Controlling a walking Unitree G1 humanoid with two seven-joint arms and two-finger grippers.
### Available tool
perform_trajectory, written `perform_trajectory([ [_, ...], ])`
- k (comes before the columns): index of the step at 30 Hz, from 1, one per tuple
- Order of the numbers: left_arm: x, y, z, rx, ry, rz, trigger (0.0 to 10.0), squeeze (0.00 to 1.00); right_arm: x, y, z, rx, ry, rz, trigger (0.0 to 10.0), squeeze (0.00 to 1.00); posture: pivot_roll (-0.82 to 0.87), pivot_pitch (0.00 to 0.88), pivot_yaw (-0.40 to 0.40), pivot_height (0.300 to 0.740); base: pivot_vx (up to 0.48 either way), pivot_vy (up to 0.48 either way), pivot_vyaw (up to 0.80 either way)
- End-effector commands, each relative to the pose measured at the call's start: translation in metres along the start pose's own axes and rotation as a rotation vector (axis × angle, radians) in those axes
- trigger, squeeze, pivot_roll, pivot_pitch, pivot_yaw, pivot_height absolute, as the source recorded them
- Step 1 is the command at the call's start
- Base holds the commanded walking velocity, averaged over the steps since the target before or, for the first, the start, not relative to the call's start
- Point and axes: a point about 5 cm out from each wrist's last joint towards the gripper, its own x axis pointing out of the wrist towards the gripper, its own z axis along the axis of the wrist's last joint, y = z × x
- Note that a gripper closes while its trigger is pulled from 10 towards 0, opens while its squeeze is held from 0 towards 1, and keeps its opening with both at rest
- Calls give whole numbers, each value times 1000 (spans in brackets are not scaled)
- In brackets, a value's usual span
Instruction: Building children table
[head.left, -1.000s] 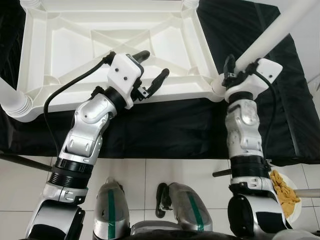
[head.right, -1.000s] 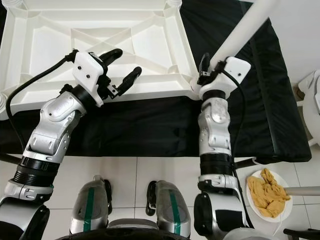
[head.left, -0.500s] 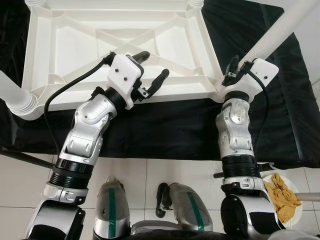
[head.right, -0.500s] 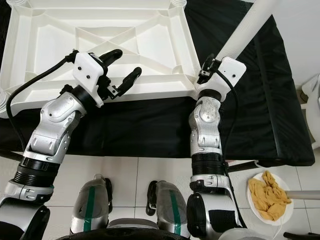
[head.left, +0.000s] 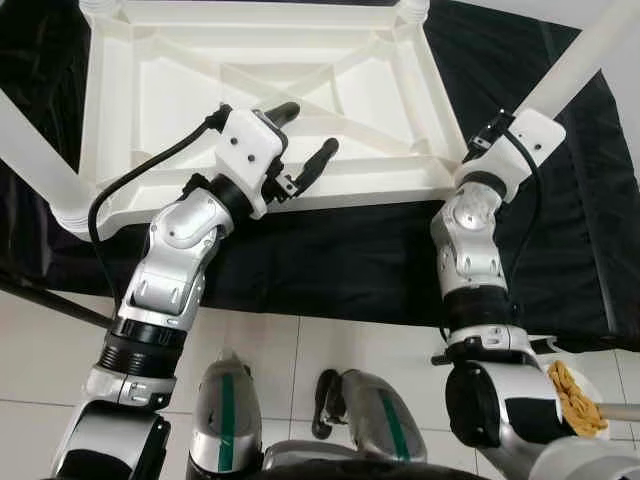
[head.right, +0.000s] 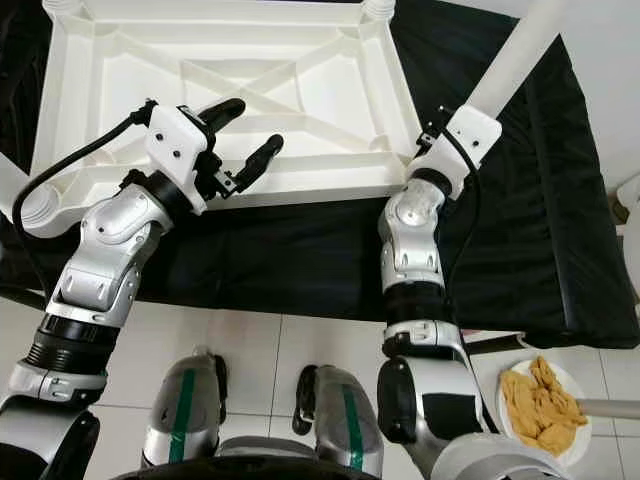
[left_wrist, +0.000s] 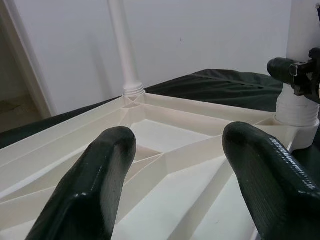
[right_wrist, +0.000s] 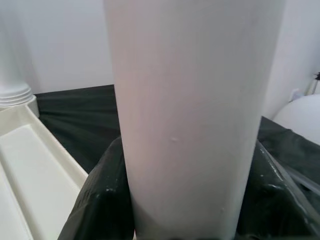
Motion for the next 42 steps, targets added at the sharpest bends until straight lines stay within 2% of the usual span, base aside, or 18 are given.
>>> perform_trajectory([
  [1, 2, -1, 1, 14, -4, 0, 10000, 0, -6, -36, -50, -114, 210, -142, 10000, 0, 127, 44, -67, 740, 0, 0, 0],
  [6, 1, -1, 2, 18, -5, 2, 10000, 0, -5, -35, -50, -102, 216, -166, 10000, 0, 135, 47, -70, 740, 0, 0, 0],
  [12, -1, 0, 2, 20, -2, 9, 10000, 0, -10, -42, -59, -65, 239, -150, 10000, 0, 140, 53, -70, 740, 0, 0, 0],
  [16, -2, 0, 2, 22, 0, 10, 10000, 0, -12, -56, -69, -33, 284, -211, 10000, 0, 139, 58, -67, 740, 0, 0, 0],
  [17, -2, 1, 3, 22, 1, 9, 10000, 0, -13, -69, -73, -22, 285, -262, 10000, 0, 135, 64, -58, 740, 0, 0, 0],
  [18, -2, 1, 3, 22, 1, 9, 10000, 0, -13, -69, -73, -22, 285, -262, 10000, 0, 135, 64, -58, 740, 0, 0, 0],
  [19, -2, 2, 3, 23, 2, 8, 10000, 0, -15, -79, -79, -4, 312, -306, 10000, 0, 132, 65, -54, 740, 0, 0, 0],
  [21, -2, 2, 3, 24, 3, 7, 10000, 0, -16, -81, -81, 7, 330, -321, 10000, 0, 132, 66, -53, 740, 0, 0, 0],
  [29, 0, 1, 3, 21, 1, -3, 10000, 0, -15, -75, -79, -2, 322, -303, 10000, 0, 125, 74, -47, 740, 0, 0, 0],
  [42, 0, 1, 3, 16, 2, 6, 10000, 0, -16, -75, -80, -3, 318, -291, 10000, 0, 124, 78, -54, 740, 0, 0, 0],
])
